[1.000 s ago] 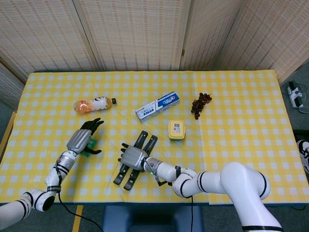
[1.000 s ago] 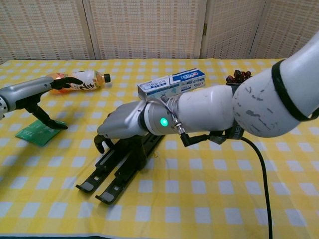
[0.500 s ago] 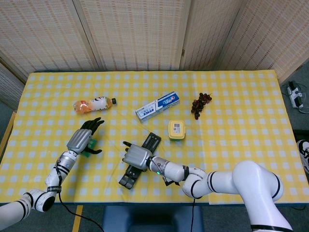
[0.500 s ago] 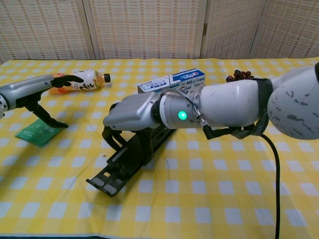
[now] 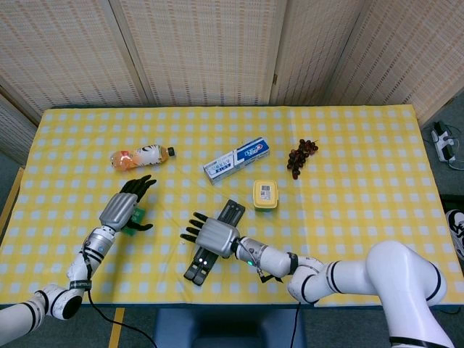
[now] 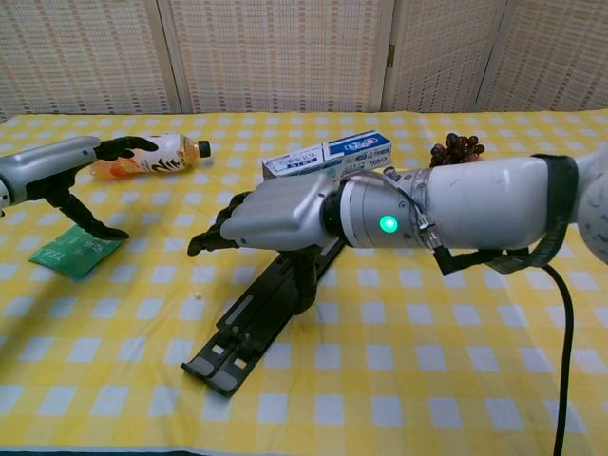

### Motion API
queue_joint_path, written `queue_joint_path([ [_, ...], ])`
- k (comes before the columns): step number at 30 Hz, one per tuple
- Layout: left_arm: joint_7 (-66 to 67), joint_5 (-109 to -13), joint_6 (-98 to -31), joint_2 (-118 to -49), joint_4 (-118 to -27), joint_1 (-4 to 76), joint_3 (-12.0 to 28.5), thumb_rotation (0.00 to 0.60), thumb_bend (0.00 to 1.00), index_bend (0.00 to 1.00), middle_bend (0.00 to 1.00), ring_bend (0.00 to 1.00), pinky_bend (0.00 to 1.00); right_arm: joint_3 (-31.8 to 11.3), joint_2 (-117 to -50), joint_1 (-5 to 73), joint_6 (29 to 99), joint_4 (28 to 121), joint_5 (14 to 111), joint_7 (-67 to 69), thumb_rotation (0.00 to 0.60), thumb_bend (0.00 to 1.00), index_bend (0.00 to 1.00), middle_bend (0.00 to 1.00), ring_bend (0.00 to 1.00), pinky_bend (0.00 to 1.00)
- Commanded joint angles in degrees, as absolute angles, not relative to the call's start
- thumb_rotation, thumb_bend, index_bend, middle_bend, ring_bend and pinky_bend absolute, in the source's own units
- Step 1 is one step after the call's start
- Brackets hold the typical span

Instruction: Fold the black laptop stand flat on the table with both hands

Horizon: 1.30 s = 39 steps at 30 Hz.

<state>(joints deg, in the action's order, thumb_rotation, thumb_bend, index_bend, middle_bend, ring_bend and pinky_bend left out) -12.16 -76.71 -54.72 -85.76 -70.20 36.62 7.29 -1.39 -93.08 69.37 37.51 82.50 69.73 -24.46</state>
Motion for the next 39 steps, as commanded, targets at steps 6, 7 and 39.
queue_joint_path([
  [6,-6.78,-74.05,-57.45,-83.11,-73.33,34.75,8.29,0.600,0.21,0.00,0.00,0.00,0.00,-0.55,-85.24,59.86,53.05,93.63,70.33,-28.14,0.600,0.15,0.00,0.04,0.02,0.00],
  [7,-6.25,-73.58,-57.76,-82.19,-74.60,34.34,8.40,0.600,0.21,0.00,0.00,0.00,0.00,-0.28,-83.99,58.14,56.01,95.17,70.79,-29.18,0.600,0.15,0.00,0.05,0.02,0.00],
  [39,9.89,-79.23,-88.90,-71.55,-93.66,12.29,1.72,0.600,0.23,0.00,0.00,0.00,0.00,8.08,-67.14,15.28,94.08,94.40,80.00,-5.44,0.600,0.15,0.00,0.02,0.03,0.00],
])
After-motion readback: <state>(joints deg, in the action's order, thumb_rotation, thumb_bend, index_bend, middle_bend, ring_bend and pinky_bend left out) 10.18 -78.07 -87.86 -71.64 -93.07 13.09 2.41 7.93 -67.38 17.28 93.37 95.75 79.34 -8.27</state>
